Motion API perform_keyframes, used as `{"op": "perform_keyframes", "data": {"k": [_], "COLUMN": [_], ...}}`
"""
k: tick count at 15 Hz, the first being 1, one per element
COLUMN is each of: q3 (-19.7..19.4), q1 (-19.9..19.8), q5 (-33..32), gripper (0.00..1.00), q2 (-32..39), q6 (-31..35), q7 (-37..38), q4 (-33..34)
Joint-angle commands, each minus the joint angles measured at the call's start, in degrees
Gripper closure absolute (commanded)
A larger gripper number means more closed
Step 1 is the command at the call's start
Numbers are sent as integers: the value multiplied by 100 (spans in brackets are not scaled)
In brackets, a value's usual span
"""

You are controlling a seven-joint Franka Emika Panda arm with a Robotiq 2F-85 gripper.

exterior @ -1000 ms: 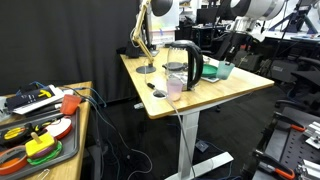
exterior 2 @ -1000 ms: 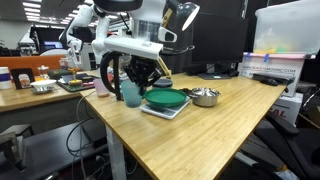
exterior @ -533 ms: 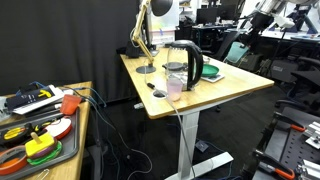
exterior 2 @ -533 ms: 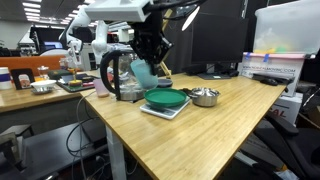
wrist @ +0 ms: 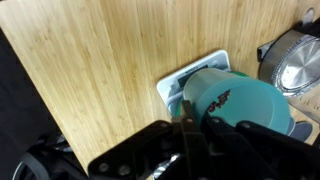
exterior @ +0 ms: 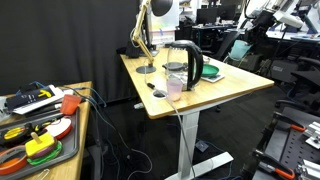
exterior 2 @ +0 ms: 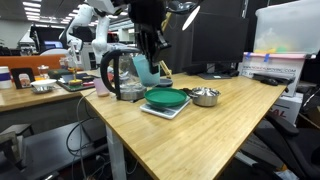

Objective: Move the blue cup to the right

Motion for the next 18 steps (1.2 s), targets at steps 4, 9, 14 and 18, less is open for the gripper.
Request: {"op": "perform_keyframes", "data": {"k": [4, 9, 14, 18], "q3": [-334, -316, -315, -315], "q1": [20, -26, -27, -27], "q5": [813, 727, 728, 728], "gripper": [99, 95, 95, 99], "q2": [409, 403, 406, 406], "q6": [-580, -415, -415, -415], "q7": [382, 445, 477, 479], "q4": [263, 163, 173, 173]}}
